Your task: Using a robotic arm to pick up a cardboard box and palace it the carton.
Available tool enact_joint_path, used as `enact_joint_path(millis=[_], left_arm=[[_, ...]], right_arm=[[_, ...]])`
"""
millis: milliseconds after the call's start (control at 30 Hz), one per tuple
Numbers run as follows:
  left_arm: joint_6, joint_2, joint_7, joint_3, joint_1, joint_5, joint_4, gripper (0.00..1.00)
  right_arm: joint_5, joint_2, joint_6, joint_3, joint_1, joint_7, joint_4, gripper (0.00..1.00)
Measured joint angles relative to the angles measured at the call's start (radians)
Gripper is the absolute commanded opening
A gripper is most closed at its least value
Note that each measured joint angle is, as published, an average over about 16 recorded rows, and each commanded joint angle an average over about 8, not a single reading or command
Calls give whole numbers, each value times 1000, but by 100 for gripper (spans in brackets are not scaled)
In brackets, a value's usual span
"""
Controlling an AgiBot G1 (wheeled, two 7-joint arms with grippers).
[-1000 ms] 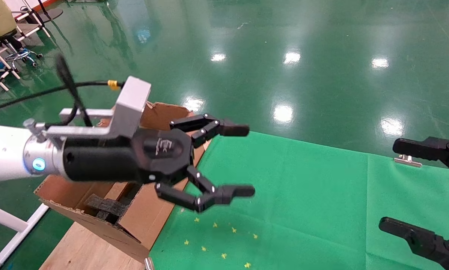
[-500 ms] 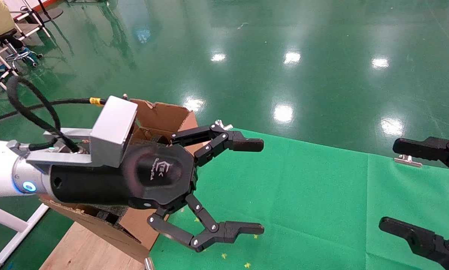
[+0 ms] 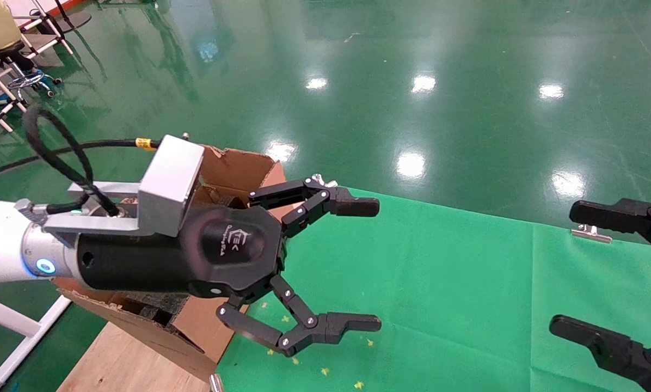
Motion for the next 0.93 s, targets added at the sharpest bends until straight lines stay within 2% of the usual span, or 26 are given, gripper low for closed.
enact_joint_path(millis=[933], left_arm=[[-1,0,-3,5,-7,5,7,100]], right_arm=[[0,0,0,0,0,0,0,100]])
